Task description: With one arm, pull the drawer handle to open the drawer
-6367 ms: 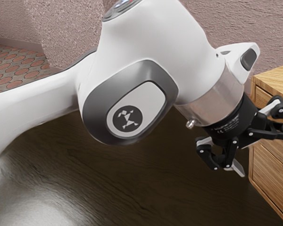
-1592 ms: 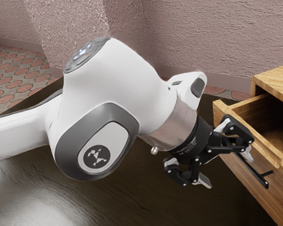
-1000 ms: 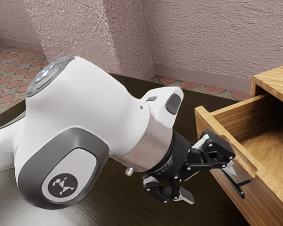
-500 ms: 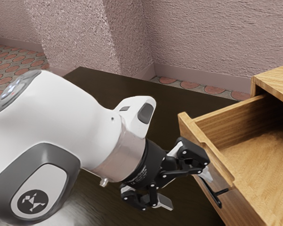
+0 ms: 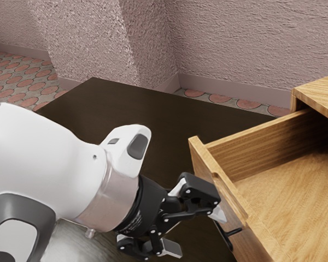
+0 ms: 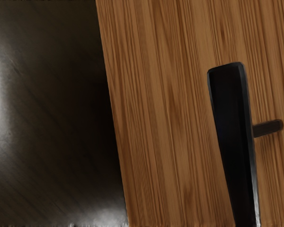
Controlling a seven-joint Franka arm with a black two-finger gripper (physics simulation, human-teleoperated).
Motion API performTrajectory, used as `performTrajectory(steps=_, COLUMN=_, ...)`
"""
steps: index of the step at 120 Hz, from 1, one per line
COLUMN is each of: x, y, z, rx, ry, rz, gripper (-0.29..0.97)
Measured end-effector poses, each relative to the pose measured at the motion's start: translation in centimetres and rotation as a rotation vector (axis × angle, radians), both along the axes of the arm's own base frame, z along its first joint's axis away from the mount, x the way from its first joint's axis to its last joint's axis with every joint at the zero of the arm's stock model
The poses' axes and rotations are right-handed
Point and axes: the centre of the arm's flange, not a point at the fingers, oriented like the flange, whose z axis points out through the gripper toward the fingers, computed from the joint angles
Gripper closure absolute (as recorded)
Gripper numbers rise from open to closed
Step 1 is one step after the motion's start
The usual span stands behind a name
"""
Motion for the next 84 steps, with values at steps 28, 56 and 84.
performTrajectory(steps=28, x=-1.7, y=0.6, z=0.0, rx=-0.006, ry=-0.016, rz=0.013, gripper=0.02)
performTrajectory(steps=56, x=-4.1, y=0.5, z=2.6, rx=-0.017, ry=-0.064, rz=0.001, gripper=0.02)
performTrajectory(steps=84, x=0.8, y=3.7, z=13.9, rx=0.059, ry=0.069, rz=-0.022, gripper=0.02)
